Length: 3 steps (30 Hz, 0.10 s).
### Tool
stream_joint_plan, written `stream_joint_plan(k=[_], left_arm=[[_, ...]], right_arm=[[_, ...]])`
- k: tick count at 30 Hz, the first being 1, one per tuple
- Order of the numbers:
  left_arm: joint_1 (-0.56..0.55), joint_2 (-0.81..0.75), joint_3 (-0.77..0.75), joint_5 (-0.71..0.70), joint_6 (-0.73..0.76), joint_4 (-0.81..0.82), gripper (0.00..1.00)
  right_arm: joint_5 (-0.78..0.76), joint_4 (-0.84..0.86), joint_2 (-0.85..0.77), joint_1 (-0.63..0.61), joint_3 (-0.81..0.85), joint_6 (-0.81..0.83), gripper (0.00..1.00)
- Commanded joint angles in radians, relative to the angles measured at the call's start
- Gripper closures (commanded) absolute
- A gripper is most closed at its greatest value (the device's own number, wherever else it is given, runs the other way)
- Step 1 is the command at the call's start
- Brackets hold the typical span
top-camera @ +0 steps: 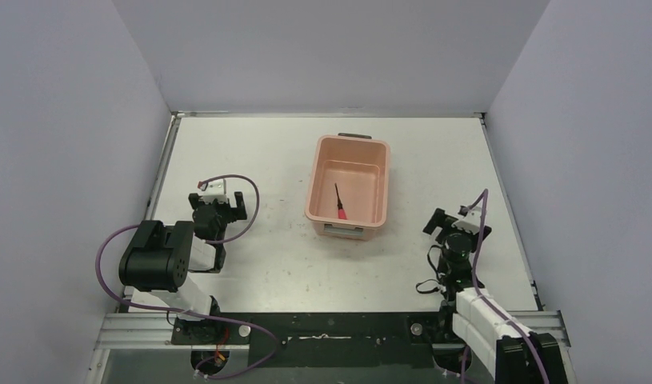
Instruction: Put the screwdriver in the bin
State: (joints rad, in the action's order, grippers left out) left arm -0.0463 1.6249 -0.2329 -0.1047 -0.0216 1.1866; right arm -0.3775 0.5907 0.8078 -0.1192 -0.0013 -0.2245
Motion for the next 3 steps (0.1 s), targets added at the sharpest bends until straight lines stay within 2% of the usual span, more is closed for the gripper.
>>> stream_joint_plan(k=[1,3], left_arm=[[-0.003,-0.012,-0.018,-0.009,-0.005,0.032,0.03],[-0.003,-0.012,-0.018,-0.01,-0.003,0.031,0.03]], right_arm=[[-0.004,0.103,0.013,0.0,0.0,0.002,0.0],[-0.006,0.103,0.01,0.001,0.0,0.001,0.0]])
